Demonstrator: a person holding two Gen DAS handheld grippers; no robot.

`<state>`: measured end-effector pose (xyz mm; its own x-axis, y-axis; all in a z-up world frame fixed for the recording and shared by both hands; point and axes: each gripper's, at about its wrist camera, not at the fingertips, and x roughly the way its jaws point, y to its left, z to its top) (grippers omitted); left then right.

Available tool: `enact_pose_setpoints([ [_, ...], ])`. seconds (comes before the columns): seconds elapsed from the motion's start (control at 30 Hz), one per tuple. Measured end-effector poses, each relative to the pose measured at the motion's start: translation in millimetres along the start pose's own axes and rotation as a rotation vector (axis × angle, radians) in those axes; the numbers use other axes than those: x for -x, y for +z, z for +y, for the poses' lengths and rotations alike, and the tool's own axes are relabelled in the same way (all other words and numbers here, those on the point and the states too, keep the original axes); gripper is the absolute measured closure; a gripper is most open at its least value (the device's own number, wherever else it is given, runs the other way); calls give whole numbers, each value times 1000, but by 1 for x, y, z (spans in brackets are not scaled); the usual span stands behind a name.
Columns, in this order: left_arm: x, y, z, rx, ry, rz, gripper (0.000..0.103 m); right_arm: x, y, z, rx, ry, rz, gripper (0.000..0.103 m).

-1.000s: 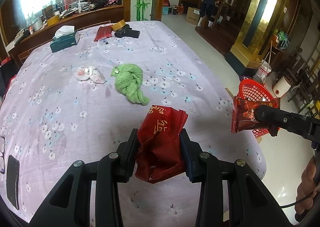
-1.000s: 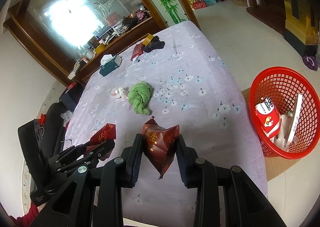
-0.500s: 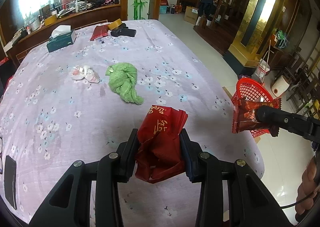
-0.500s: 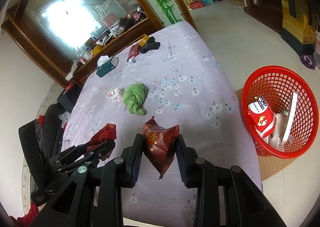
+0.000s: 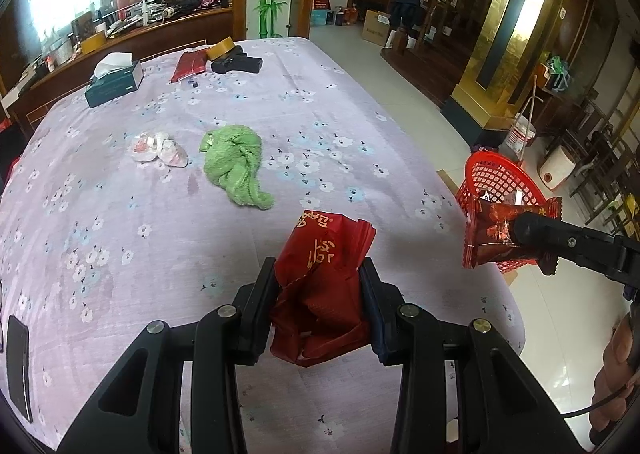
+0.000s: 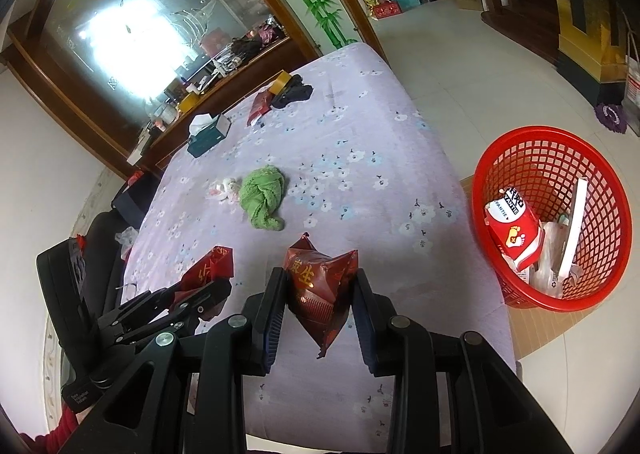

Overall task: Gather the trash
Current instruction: 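Lift the red packet in the left tool and hold the brown packet in the right tool, then carry both packets over the red basket and open both tools to drop them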

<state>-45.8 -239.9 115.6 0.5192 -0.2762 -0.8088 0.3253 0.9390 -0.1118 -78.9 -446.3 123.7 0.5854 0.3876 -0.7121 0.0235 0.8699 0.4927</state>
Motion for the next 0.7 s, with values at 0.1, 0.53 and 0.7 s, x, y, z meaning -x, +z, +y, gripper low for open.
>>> enact_pose_setpoints([
  [0.1, -1, 1, -1, -5, -3, 2, 65, 2, 0, -2, -8, -4, -4, 68],
  [0.53, -6, 8, -18, -41, -30, -2, 65, 19, -1, -17, -43, -29, -35, 68],
  [0.7, -8, 14, -33, -66, -48, -8, 65, 29, -1, -29, -65, -44, -54, 68],
])
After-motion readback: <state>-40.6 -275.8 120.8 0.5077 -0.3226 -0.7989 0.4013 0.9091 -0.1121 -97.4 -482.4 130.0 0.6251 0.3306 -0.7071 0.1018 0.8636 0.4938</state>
